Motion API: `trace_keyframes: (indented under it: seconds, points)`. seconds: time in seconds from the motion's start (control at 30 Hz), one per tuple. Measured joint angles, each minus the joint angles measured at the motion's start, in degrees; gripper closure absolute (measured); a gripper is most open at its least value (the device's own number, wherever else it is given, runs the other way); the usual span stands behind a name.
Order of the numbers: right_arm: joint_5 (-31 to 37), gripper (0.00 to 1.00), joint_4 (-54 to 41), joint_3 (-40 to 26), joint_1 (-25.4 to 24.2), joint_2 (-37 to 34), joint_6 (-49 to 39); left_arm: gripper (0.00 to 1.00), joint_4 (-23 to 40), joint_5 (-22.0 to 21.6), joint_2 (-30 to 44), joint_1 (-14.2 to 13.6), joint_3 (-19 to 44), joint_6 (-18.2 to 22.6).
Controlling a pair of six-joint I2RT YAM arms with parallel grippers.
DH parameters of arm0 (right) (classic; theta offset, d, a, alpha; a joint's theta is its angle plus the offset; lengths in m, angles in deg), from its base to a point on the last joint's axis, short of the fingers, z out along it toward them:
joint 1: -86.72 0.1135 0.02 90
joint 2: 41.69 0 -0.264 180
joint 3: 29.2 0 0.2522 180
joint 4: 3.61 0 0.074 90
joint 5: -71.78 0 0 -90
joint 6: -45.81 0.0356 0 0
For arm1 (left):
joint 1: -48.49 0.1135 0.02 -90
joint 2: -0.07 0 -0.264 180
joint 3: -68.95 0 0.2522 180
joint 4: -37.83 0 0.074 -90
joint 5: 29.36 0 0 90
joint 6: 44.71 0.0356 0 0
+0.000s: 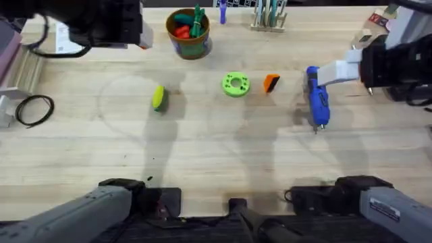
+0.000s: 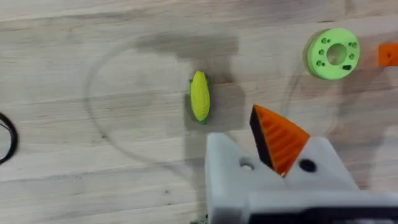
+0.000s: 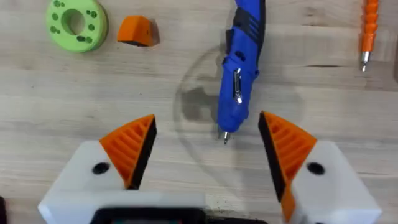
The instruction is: Pick up the gripper from the table and insert it into the empty holder that is missing its gripper. Then pick up a screw, insert it into the mounting hole, and use the screwdriver to tighten it. Finally, clean up the table by picking up the vegetable and placing it into the bucket.
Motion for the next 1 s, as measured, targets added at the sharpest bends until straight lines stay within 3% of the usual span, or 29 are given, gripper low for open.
trace_keyframes:
  seconds: [0.17, 0.37, 0.4, 0.7, 1.0]
  points:
    - [0.00, 0.009, 0.00, 0.00, 0.00, -0.02, -0.02, 0.956, 0.19, -0.04, -2.56, 0.00, 0.02, 0.07]
    - [0.00, 0.010, -0.04, 0.00, 0.00, 0.00, -0.01, 0.074, 0.46, -0.22, -2.70, 0.00, 0.02, 0.29]
    - [0.00, 0.010, -0.15, 0.00, 0.00, 0.00, -0.02, 0.031, 0.48, -0.26, -2.70, 0.00, 0.02, 0.18]
    - [0.00, 0.010, -0.57, 0.00, 0.00, 0.00, -0.02, 0.015, 2.88, -0.90, -4.23, 0.00, 0.02, 0.17]
    - [0.00, 0.010, -0.57, 0.00, 0.00, 0.00, 0.00, 0.015, 5.96, -1.27, -16.99, 0.00, 0.02, 0.18]
